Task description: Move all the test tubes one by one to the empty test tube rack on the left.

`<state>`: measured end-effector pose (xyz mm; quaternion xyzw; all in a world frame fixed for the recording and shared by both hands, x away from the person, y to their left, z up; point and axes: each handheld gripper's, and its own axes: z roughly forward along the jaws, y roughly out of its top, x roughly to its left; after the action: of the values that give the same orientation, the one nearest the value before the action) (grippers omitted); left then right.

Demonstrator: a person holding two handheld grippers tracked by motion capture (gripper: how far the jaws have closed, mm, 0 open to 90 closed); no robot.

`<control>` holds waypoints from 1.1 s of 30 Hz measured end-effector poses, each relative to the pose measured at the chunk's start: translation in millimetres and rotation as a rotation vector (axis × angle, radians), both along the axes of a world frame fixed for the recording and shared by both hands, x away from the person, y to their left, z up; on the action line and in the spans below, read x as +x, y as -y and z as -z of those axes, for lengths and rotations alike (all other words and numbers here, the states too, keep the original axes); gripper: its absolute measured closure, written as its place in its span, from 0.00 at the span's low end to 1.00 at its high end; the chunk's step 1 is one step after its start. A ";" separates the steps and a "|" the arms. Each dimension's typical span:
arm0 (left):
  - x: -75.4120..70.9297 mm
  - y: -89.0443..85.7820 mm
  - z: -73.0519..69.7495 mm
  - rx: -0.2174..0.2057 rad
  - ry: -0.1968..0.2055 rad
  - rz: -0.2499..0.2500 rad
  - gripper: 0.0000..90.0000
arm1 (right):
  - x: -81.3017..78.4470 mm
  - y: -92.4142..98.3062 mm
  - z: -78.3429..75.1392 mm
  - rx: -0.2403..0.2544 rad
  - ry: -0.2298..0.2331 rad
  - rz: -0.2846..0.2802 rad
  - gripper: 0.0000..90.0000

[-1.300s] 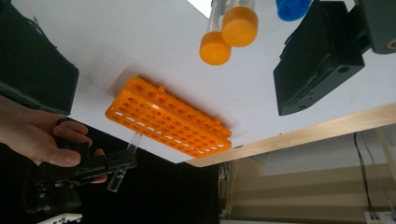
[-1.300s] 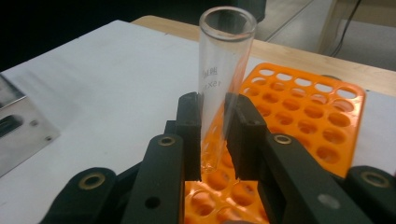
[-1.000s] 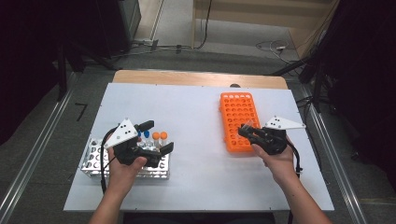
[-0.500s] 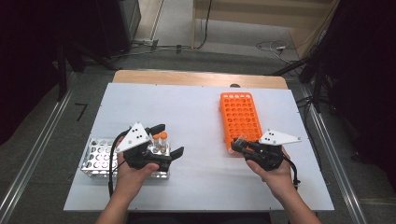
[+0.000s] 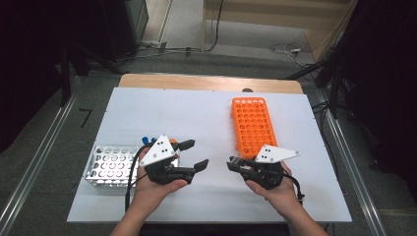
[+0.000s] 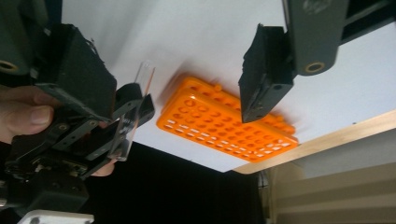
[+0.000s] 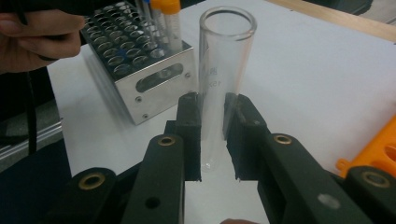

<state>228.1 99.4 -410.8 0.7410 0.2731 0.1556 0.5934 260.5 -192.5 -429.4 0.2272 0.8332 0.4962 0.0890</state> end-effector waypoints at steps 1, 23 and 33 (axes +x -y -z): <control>-0.5 1.9 0.2 -0.005 -0.002 0.012 0.36 | -1.2 -2.1 0.5 -0.002 -0.004 -0.005 0.82; -2.6 33.0 10.2 0.007 -0.047 0.152 0.67 | -17.6 -31.0 2.1 -0.032 0.001 -0.103 0.82; -4.0 40.1 12.0 0.029 -0.050 0.182 0.80 | -20.5 -35.6 1.7 -0.035 -0.008 -0.127 0.82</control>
<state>224.1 59.3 -422.8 0.7750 0.2169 0.0865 0.5872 240.0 -156.9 -431.1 0.1744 0.8548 0.4854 0.0578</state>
